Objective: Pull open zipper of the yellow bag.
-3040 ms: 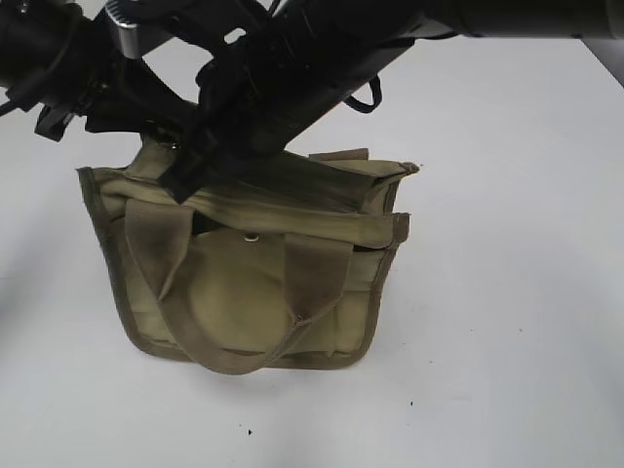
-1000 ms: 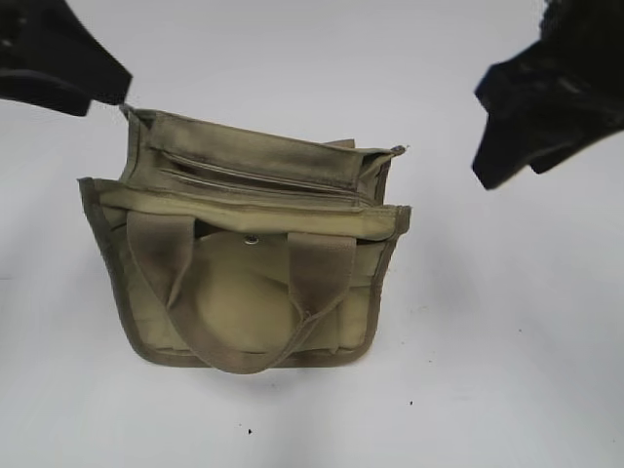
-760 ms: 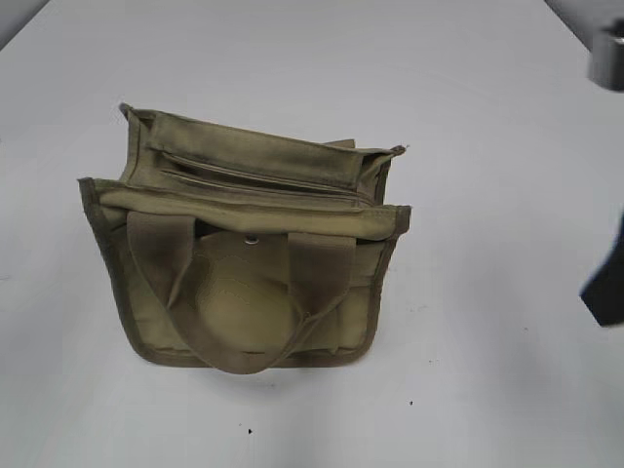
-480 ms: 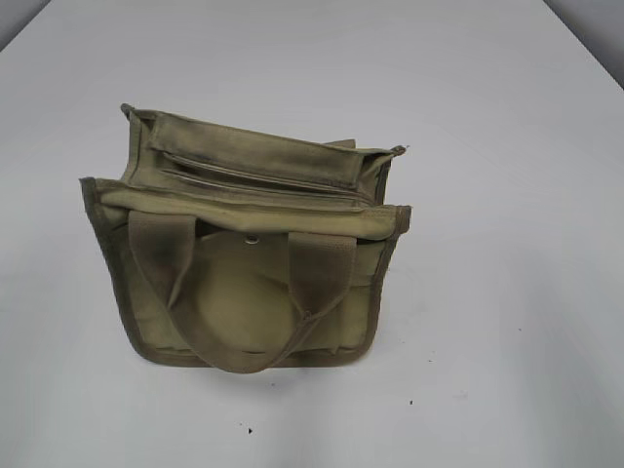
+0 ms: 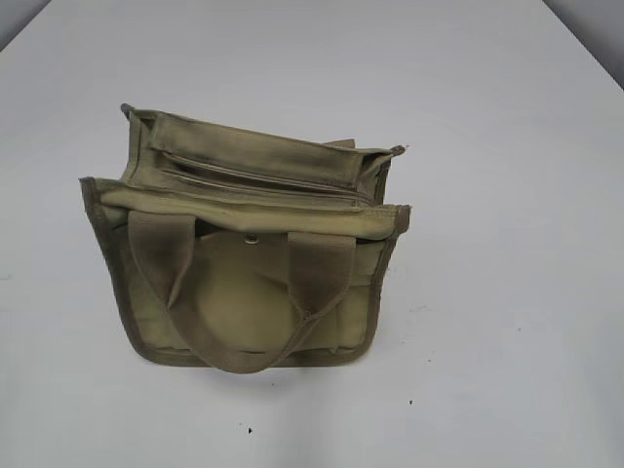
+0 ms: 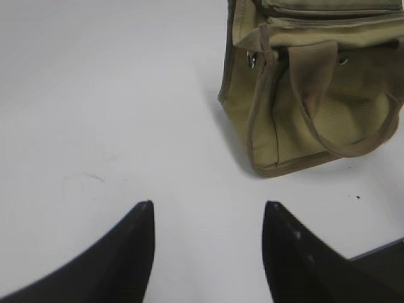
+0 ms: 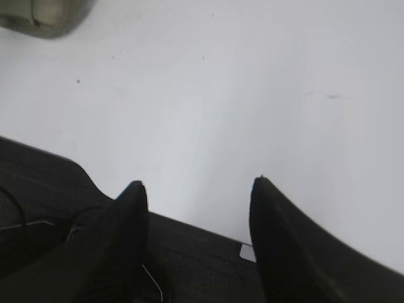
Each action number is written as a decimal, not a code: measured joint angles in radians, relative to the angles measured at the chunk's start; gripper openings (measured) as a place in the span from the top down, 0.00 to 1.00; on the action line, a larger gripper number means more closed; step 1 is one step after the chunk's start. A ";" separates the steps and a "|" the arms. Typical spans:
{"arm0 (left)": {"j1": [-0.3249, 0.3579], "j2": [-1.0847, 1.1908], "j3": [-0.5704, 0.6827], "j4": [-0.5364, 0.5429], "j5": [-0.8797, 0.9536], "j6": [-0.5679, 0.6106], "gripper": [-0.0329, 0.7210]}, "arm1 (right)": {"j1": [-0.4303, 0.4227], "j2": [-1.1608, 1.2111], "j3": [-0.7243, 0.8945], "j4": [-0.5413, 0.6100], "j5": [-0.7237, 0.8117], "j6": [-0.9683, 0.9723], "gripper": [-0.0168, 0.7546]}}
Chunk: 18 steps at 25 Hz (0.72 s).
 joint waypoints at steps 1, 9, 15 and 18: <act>0.000 0.002 0.004 0.007 -0.009 0.000 0.40 | 0.000 -0.022 0.001 0.004 -0.003 0.004 0.45; 0.000 0.023 0.013 0.015 -0.020 0.000 0.40 | 0.000 -0.056 0.036 0.036 -0.081 0.009 0.45; 0.000 0.023 0.013 0.015 -0.021 0.000 0.40 | 0.000 -0.056 0.036 0.066 -0.082 0.009 0.45; 0.000 0.023 0.013 0.015 -0.021 0.000 0.40 | 0.000 -0.056 0.036 0.066 -0.082 0.009 0.45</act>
